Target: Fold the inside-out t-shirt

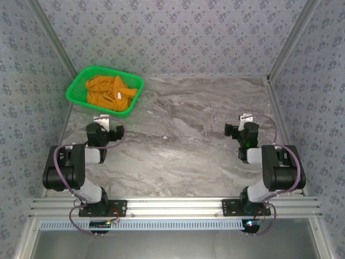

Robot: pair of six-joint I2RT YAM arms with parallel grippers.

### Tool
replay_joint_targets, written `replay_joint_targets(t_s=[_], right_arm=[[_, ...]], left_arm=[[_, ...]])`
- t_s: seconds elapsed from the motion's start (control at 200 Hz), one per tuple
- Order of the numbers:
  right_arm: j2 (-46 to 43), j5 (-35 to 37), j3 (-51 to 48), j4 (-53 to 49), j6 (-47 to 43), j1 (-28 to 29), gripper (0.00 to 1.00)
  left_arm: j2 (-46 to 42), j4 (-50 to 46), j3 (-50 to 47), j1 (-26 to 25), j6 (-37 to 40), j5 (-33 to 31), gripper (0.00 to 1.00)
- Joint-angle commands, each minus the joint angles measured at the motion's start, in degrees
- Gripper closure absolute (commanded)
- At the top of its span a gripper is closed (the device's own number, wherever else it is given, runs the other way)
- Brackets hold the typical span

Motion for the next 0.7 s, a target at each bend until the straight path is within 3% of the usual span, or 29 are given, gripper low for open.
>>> replay_joint_targets(t_s=[0.0, 0.615, 0.695], right_arm=[[-0.06, -0.36, 1.07, 0.29, -0.49, -0.34, 0.0], [-0.06, -0.47, 1.06, 0.29, -0.5, -0.43, 0.0], [-0.05, -1.0, 1.04, 0.2, -0.34, -0.69, 0.0]], left_arm=[[-0.22, 1.92, 1.16, -0.04, -0.54, 0.48, 0.0], [-0.2, 1.84, 1.17, -0.05, -0.42, 0.37, 0.0], [-0.19, 0.79, 1.79, -0.86, -0.83, -2.93, 0.0]])
